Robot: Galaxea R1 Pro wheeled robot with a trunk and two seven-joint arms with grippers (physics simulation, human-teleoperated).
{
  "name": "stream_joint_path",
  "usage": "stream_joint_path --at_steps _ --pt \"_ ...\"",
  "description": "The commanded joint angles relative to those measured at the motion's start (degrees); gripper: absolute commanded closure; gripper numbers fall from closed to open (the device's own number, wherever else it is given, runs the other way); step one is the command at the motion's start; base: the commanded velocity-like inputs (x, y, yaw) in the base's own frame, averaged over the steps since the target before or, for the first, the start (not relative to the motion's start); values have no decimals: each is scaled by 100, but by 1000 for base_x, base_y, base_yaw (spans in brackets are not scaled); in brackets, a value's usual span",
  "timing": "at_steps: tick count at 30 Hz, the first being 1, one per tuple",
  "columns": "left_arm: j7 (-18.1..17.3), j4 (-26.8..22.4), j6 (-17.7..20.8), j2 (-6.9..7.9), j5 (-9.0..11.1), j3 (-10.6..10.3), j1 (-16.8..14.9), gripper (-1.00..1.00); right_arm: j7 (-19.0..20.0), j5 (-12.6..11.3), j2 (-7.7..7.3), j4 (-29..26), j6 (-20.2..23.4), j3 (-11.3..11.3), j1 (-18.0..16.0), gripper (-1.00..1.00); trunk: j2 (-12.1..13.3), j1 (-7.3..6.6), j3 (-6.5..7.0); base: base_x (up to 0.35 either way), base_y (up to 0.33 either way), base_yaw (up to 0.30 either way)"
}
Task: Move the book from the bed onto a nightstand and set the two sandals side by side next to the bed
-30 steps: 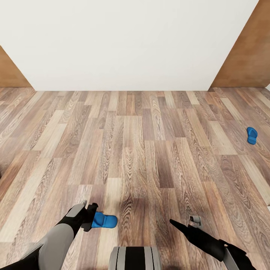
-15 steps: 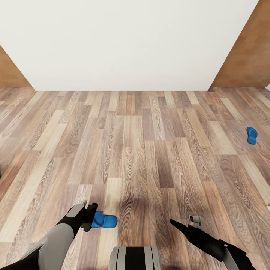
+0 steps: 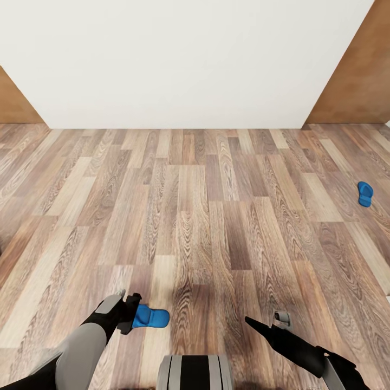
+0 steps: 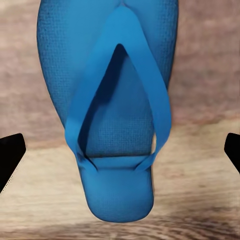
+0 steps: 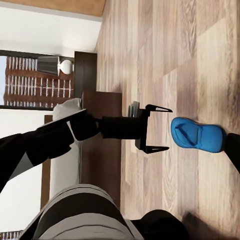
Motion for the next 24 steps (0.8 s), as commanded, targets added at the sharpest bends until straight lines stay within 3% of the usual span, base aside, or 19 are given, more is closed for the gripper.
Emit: stream_joint_path --at_steps 1,13,24 --pt "39 -20 20 -5 37 6 1 -100 7 -25 -1 0 54 0 -2 -100 -3 1 -26 0 0 0" --pt "41 -20 20 -12 37 6 1 -100 -22 -20 5 0 54 0 -2 -100 -19 32 -292 0 0 0" --pt "36 -20 20 -17 40 6 1 -100 -32 -20 7 0 54 2 -2 -100 -19 32 -292 0 0 0"
